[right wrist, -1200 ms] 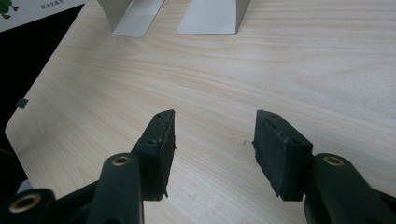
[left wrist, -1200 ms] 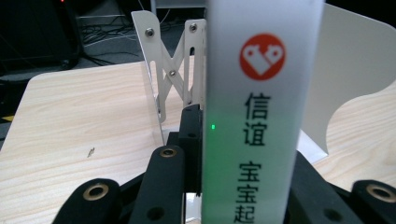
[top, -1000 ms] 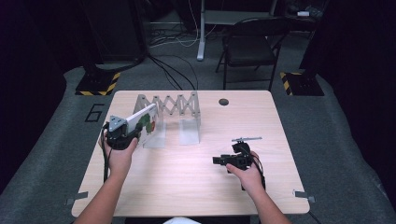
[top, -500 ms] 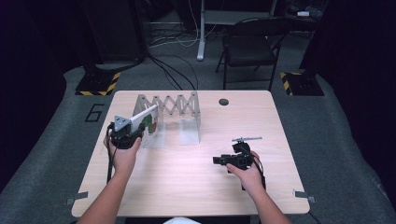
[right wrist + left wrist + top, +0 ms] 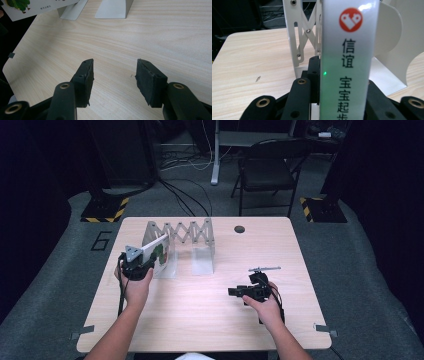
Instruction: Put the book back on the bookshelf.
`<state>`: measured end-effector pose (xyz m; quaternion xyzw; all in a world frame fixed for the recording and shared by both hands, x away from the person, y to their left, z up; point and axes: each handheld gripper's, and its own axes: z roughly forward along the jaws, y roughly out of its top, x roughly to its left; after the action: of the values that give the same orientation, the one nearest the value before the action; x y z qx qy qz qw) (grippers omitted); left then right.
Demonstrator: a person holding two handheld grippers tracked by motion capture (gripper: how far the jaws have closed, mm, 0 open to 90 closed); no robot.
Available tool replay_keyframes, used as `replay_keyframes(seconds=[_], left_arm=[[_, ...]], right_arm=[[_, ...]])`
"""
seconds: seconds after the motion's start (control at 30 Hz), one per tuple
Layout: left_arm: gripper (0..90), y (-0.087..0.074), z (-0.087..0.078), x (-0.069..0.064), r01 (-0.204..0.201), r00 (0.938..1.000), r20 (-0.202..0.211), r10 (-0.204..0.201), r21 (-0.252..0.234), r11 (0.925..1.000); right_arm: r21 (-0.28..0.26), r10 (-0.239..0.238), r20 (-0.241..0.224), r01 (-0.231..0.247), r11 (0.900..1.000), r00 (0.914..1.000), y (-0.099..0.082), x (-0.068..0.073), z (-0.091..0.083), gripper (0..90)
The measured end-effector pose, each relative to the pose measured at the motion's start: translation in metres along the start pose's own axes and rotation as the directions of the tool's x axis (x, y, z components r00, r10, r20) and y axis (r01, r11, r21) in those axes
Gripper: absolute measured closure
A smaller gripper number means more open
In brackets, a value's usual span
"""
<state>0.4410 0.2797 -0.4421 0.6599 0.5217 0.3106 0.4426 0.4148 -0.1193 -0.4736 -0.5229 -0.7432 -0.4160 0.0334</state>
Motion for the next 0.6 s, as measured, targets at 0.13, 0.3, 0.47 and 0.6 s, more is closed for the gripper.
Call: replay_keyframes(seconds=[0.13,0.3,0.47,0.6], left_arm=[[74.9,-0.002,0.002,0.0,0.007,0.9999,-0.011,-0.007,0.002,1.0],[74.2,-0.01,0.011,-0.007,-0.023,0.9996,-0.017,0.024,0.052,0.9984],[74.1,-0.015,0.019,-0.009,-0.018,0.9996,-0.021,0.02,0.072,0.9972],[74.2,-0.014,0.021,-0.008,-0.008,0.9996,-0.026,0.01,0.071,0.9975]], right_arm=[[0.001,-0.006,0.002,0.006,1.0,1.0,0.0,-0.001,0.0,48.2],[-0.001,-0.007,0.001,0.007,1.0,1.0,0.0,0.0,0.001,48.2],[0.0,-0.007,0.0,0.007,1.0,1.0,0.0,0.0,0.001,48.2],[0.003,-0.005,-0.001,0.005,1.0,1.0,0.0,-0.001,0.001,48.2]])
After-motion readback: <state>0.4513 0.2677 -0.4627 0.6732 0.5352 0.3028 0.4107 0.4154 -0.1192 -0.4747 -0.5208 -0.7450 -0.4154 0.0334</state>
